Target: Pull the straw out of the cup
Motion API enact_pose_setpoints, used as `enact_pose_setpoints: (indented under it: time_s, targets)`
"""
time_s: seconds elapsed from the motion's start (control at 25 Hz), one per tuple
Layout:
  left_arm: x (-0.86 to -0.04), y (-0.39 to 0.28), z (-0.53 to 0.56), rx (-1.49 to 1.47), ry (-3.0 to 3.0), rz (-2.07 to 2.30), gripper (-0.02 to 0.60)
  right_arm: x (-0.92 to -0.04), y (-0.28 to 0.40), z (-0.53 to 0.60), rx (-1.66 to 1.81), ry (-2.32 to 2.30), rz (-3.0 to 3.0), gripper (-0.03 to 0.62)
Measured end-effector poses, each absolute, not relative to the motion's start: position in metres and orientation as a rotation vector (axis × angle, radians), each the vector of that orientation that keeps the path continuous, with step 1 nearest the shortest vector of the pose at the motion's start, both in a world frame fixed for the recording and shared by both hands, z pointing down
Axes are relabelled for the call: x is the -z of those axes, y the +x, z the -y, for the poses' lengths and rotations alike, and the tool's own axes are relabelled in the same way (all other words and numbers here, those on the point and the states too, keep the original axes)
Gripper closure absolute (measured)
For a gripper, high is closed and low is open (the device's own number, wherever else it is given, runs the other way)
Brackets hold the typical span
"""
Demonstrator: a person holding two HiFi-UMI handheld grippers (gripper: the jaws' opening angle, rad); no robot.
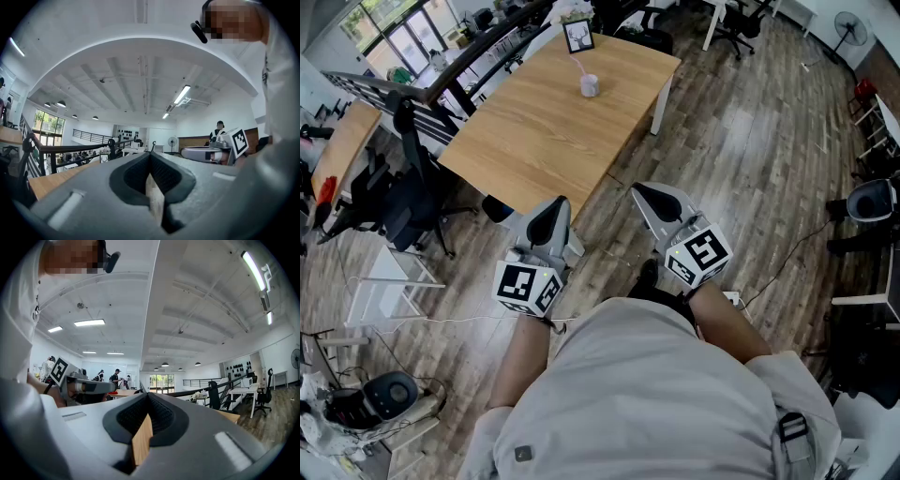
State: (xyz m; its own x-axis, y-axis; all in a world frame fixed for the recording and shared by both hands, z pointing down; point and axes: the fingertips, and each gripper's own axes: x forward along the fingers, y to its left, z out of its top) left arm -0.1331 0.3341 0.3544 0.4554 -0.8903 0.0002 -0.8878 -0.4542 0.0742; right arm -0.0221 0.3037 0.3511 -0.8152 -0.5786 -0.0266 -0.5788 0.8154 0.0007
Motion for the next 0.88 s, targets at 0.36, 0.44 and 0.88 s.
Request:
enact_pose_setpoints:
  time_s: [0.36, 0.44, 0.88]
  targets:
    - [-0.363, -0.119, -0.307, 0.031, 2.615, 1.592, 0.578, -0.362, -0.010, -0.278, 0.027, -0.942, -2.968, 0.585]
    - [-0.365, -0.110, -0.294, 0.022, 2.613, 1.582, 0.578, -0.365, -0.004, -0.266, 0.051, -0.926, -2.969, 0.585]
    - [-0.386, -0.046, -0.191, -0.023, 2.612, 1.503, 0.578, -0.384, 0.062, -0.172, 0.139, -0.961, -2.951, 0.585]
